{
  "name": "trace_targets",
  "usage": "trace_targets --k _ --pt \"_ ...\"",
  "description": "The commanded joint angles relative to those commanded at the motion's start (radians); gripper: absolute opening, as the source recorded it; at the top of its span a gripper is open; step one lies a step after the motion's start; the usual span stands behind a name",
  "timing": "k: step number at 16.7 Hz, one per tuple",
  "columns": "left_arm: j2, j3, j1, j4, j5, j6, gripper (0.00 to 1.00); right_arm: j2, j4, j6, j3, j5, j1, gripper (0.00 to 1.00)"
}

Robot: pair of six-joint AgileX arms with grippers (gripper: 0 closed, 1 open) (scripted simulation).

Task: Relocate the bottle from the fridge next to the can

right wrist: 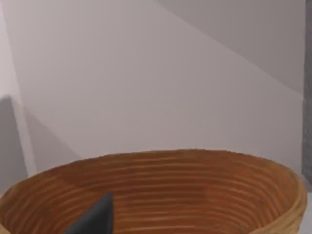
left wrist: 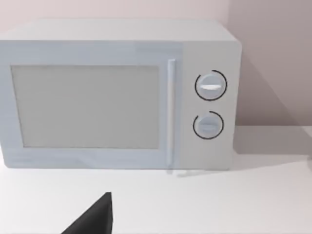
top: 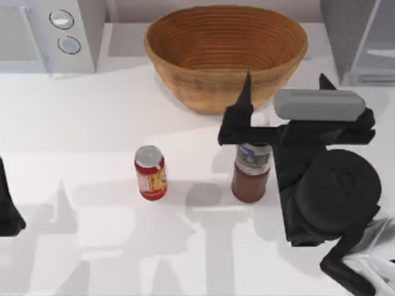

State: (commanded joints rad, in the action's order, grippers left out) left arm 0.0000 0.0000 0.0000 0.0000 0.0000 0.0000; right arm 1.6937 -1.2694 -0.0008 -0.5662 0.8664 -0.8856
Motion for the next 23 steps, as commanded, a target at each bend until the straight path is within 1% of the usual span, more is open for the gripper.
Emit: trace_targets --k 3,6,10,14,17,19,21,23 --pt "0.000 0.000 0.000 0.000 0.000 0.000 1.00 -0.219 0.100 -0.008 0.026 -0.141 0.119 1.00" --pt "0.000 0.000 0.000 0.000 0.000 0.000 1.00 -0.479 0.249 -0.015 0.080 -0.298 0.259 1.00" --pt "0.000 0.000 0.000 0.000 0.000 0.000 1.00 -0.856 0.515 -0.017 0.195 -0.506 0.462 1.00" --pt "0.000 0.000 0.000 0.000 0.000 0.000 1.00 -1.251 0.843 -0.012 0.343 -0.681 0.654 1.00" --pt "0.000 0.000 0.000 0.000 0.000 0.000 1.00 -1.490 1.071 -0.005 0.452 -0.780 0.774 1.00" --pt "0.000 0.000 0.000 0.000 0.000 0.000 1.00 -1.599 1.178 -0.002 0.511 -0.826 0.833 1.00" --pt "0.000 0.000 0.000 0.000 0.000 0.000 1.00 -1.667 1.244 0.000 0.551 -0.855 0.871 1.00" --pt "0.000 0.000 0.000 0.000 0.000 0.000 1.00 -1.694 1.269 0.001 0.566 -0.866 0.886 1.00"
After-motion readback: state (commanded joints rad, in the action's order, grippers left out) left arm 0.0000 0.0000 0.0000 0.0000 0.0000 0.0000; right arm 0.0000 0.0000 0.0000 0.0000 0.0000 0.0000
